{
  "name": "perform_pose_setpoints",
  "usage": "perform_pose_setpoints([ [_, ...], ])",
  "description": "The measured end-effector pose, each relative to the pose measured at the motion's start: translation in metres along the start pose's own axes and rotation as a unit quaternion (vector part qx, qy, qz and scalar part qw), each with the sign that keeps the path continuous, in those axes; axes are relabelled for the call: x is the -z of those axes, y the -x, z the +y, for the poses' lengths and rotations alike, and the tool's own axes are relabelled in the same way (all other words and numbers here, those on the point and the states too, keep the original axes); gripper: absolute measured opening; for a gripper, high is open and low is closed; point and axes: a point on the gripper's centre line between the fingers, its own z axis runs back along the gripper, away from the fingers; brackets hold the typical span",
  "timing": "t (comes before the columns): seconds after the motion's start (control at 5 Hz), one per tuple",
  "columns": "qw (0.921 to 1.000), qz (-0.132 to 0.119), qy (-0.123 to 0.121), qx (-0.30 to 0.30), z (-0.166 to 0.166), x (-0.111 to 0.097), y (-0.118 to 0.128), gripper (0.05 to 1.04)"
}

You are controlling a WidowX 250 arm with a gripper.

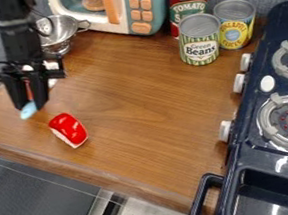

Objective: Move the blue dish spoon to the middle of the table

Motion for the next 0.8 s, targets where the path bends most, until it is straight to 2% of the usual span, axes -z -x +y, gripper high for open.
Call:
perform_pose_setpoints([
  [0.2,0.9934,-0.021,-0.038,-0.107,-0.015,-0.014,0.004,0.308],
  [0.4,0.9878,-0.029,-0.043,-0.147,-0.010,-0.019,0.006,0.308],
  [0.6,0.9905,-0.021,-0.024,-0.134,-0.012,-0.017,0.006,0.308],
  [0.8,0.9909,0.036,0.032,-0.125,-0.010,-0.004,0.001,0.308],
])
